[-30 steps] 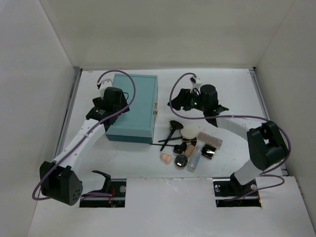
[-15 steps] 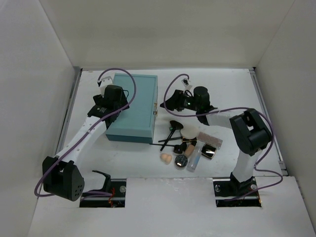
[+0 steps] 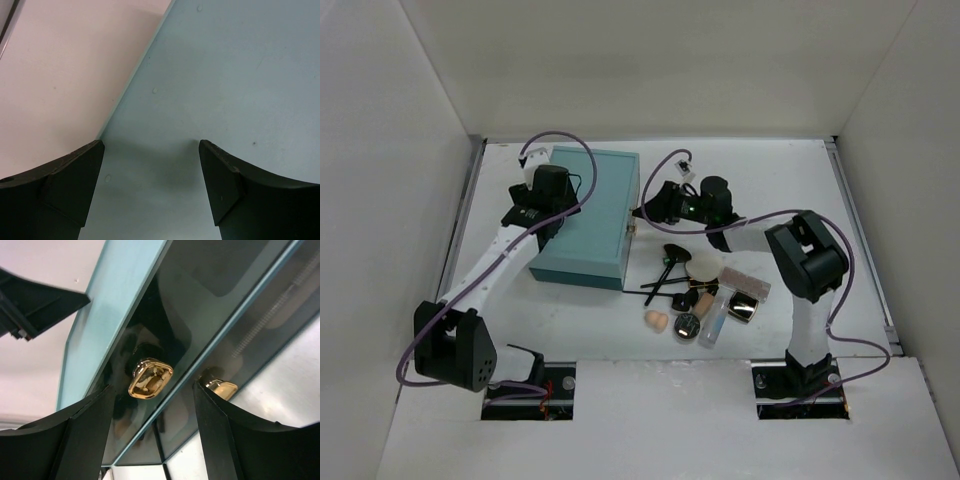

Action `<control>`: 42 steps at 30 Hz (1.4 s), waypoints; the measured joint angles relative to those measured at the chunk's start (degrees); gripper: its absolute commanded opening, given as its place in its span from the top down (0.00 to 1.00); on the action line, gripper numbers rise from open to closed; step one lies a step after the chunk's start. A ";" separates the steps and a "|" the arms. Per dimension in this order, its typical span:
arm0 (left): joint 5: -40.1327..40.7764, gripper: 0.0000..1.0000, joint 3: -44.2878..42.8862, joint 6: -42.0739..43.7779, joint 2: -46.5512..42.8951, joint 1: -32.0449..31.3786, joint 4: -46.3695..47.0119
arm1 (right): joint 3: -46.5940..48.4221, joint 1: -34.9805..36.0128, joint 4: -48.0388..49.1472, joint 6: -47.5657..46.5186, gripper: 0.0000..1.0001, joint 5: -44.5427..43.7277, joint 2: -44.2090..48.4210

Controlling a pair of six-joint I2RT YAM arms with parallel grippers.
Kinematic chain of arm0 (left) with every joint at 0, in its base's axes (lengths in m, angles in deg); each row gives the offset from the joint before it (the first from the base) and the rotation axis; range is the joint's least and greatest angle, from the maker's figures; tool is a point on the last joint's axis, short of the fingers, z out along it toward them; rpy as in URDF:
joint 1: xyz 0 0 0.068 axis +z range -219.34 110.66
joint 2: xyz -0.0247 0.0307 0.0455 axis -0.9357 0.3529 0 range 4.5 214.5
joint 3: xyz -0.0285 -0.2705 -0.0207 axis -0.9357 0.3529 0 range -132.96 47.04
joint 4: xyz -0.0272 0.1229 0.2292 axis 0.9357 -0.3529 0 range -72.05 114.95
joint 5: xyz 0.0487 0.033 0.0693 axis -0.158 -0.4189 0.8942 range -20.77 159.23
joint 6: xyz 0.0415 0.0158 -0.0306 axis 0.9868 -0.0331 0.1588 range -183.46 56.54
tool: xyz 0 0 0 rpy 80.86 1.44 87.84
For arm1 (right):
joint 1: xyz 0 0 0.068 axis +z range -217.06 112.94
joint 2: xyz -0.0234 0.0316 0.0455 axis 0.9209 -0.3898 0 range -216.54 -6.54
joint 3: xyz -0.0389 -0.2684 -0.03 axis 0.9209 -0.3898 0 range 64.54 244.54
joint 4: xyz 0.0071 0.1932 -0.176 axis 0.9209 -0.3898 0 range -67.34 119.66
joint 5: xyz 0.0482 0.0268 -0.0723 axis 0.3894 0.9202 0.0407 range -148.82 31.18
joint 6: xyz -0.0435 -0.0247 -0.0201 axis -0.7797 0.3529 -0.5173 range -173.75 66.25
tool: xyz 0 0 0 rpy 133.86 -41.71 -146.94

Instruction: Organize the makeup

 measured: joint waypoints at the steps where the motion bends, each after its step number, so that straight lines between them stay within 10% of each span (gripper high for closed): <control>1: 0.00 0.24 -0.50 0.26 0.81 0.17 0.50 | 0.50 0.33 0.09 0.26 0.31 0.07 -0.55; 10: 0.59 0.24 -3.61 3.04 5.64 2.19 2.97 | 4.28 2.95 0.57 1.70 0.42 0.81 -3.28; 17: 0.17 0.24 -4.17 4.02 6.60 3.98 5.14 | 5.64 3.13 2.47 4.87 0.78 1.40 -6.03; 27: -0.11 0.24 -4.37 4.42 7.13 4.63 5.68 | -4.52 2.36 8.22 5.27 0.86 -0.22 -1.73; 33: -0.63 0.24 -4.39 5.03 7.32 4.98 6.32 | -4.72 0.74 8.26 5.46 0.50 -1.29 -1.03; 42: -0.76 0.24 -4.37 5.40 7.28 4.98 6.60 | 3.04 0.87 9.46 7.10 0.33 -0.42 -3.43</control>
